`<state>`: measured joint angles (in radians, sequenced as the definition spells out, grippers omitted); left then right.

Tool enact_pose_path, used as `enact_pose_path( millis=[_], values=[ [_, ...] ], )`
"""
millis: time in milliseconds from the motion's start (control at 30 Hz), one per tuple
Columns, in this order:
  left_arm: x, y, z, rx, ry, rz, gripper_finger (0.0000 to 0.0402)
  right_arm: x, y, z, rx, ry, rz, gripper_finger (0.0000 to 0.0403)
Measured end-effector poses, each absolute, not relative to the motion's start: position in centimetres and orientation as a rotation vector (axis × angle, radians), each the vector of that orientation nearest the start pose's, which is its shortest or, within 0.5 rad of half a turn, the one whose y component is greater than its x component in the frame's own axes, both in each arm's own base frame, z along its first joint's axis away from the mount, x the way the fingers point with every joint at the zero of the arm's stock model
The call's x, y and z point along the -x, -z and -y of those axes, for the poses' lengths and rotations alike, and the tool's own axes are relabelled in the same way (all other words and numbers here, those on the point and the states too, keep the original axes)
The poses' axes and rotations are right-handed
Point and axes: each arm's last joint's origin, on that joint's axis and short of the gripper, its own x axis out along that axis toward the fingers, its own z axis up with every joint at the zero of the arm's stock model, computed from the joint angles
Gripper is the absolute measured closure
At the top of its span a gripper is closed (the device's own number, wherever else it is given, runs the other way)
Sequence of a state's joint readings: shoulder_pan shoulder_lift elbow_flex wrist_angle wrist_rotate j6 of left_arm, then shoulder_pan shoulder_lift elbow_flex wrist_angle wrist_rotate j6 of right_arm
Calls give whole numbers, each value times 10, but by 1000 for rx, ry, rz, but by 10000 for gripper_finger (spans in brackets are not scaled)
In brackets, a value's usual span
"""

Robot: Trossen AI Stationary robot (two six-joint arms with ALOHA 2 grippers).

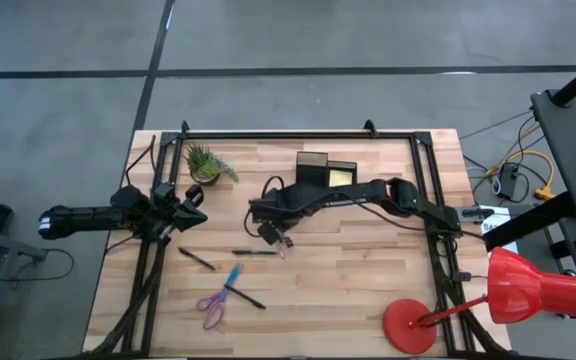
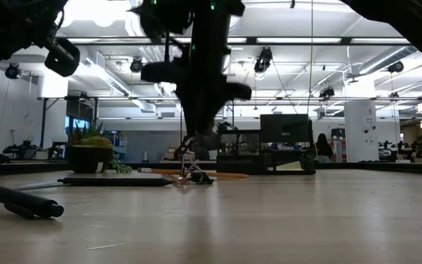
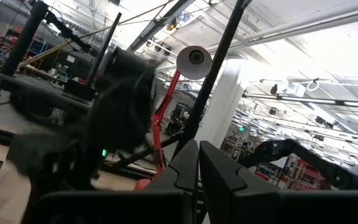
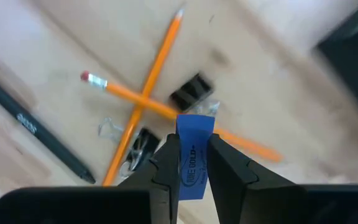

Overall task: Pick and place office supplies into organizer
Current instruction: Put the blue eraser into the black desk organizer

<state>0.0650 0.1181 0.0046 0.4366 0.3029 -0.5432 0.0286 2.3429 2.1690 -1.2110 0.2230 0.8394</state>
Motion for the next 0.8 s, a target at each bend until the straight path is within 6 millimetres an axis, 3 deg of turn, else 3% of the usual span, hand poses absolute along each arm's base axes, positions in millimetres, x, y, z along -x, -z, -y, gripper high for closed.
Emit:
enact_pose_path(
  millis=[233, 433, 633, 800],
  values=[
    [-99, -197, 2, 477, 316, 246, 402, -463, -269, 22, -391, 881, -1111, 346],
    [-99, -197, 2, 476, 316, 247, 402, -442, -299, 64, -465, 955, -1042, 346],
    [-99, -197, 2, 477, 316, 247, 402, -435, -302, 101, -460, 981, -1054, 346],
    [-99, -197, 2, 476, 316, 247, 402, -433, -298, 104, -353, 869, -1161, 346]
  ],
)
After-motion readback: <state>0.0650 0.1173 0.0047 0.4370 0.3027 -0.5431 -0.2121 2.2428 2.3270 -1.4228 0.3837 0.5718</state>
